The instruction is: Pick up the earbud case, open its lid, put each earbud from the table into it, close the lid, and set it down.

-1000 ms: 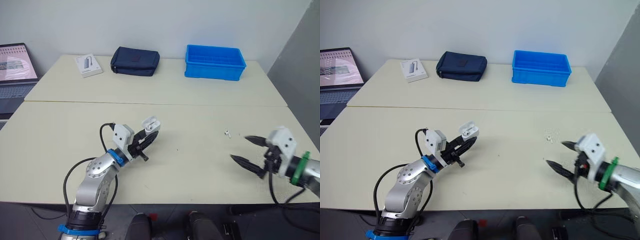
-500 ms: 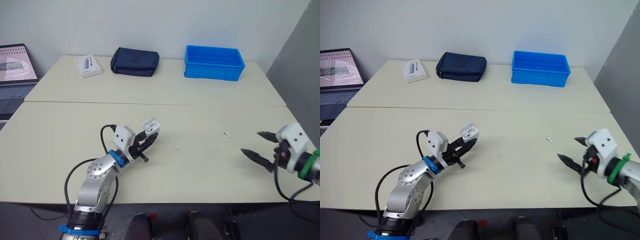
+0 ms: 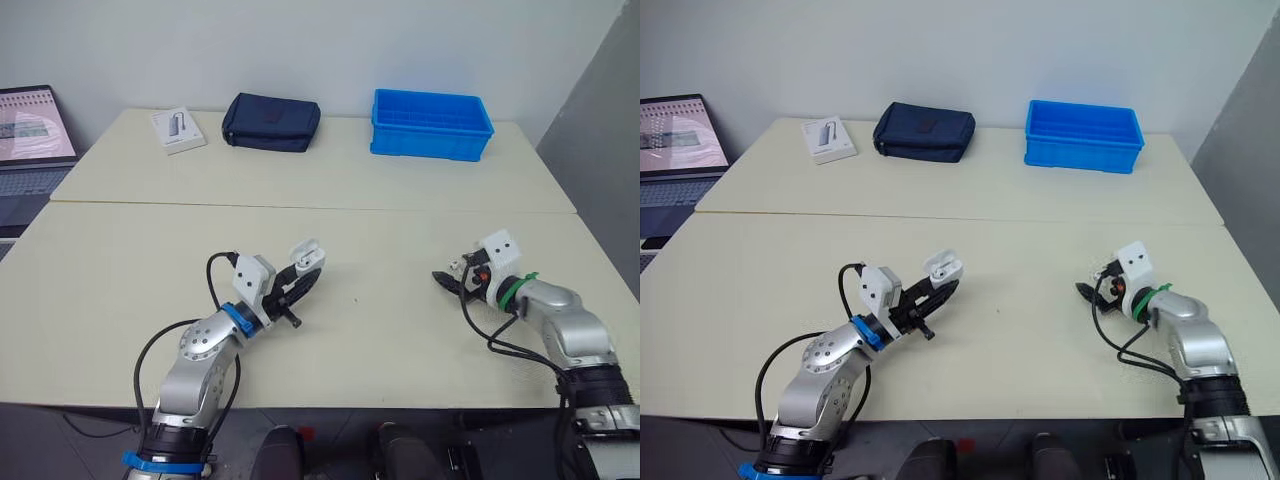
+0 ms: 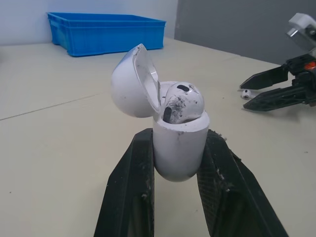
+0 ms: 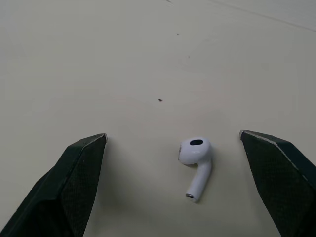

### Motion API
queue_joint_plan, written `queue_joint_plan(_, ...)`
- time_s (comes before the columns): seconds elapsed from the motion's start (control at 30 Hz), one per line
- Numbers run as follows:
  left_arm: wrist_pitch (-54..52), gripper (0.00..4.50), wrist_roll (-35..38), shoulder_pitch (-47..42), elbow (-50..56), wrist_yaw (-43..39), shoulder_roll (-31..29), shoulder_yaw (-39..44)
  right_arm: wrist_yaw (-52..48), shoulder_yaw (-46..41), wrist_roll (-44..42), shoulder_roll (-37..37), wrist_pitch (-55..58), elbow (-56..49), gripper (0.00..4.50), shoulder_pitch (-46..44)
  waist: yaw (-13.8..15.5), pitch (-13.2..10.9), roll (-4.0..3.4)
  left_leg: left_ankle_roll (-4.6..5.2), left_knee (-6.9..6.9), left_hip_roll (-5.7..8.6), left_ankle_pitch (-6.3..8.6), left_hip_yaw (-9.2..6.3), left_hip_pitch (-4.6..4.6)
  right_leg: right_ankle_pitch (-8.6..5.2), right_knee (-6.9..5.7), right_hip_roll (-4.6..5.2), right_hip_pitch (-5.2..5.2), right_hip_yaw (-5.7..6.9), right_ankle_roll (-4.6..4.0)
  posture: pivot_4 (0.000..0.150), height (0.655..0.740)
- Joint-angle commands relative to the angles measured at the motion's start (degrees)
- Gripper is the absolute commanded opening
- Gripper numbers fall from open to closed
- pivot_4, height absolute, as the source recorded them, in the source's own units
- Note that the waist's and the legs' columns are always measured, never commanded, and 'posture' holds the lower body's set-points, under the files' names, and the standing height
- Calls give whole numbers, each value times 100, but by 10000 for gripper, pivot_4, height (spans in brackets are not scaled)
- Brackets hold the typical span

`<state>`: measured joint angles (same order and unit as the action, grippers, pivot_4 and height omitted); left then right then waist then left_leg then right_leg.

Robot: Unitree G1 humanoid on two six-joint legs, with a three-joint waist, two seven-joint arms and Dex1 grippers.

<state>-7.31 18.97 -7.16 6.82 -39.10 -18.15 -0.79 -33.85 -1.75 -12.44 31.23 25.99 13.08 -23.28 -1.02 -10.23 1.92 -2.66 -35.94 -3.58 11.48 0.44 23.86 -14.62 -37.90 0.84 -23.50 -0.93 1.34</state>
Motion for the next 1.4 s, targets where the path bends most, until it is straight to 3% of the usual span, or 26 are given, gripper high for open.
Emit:
queue_joint_plan(0.03,51,7915,26,18,334,54,-11,17,69,-100,125,20,-223,180,39487,-42,4,0,0,0,-2,0,0,-1,0,0,-2,0,0,2,0,1500,7400)
queue_joint_plan(0.37,51,7915,48,27,331,55,-20,1,-299,4,73,226,-26,-453,3687,258,17,1,-2,0,-8,1,0,-2,-4,4,-5,1,6,0,3,1500,7400)
queue_joint_plan(0.5,20,7915,69,49,376,50,-34,-3,-1090,230,-37,683,-192,-1305,3797,599,20,0,-3,0,-2,0,0,-3,-2,2,-2,0,3,1,3,1500,7400)
queue_joint_plan(0.63,-50,7915,96,143,493,25,-66,-22,-2681,523,-258,1713,-590,-2338,3797,1095,23,-3,-10,1,-2,-1,0,-3,-3,0,-4,0,2,1,1,1500,7400)
queue_joint_plan(0.83,-70,7915,64,267,655,-10,-81,-103,-4189,932,159,2891,-1963,-2225,3797,1303,22,-3,-10,0,-10,-1,0,-2,-7,-10,-3,1,5,2,-18,1500,7400)
queue_joint_plan(1.03,-51,7915,16,324,733,30,-87,-118,-4680,1390,731,2878,-2949,-1182,3797,744,0,-3,-10,0,-14,1,-1,4,-10,-11,-3,4,7,-2,-22,1500,7400)
queue_joint_plan(1.3,-78,7915,8,486,912,86,-128,-103,-4879,1658,989,2620,-3225,-549,3797,481,2,-2,-10,0,-9,-1,0,-1,-10,-2,-4,2,7,2,-5,1500,7400)
queue_joint_plan(1.4,-105,7915,16,523,969,118,-149,-99,-4922,1648,997,2597,-3259,-507,14419,512,2,-2,-9,-1,-13,-1,-1,-2,-22,-7,-5,2,19,2,-15,1500,7400)
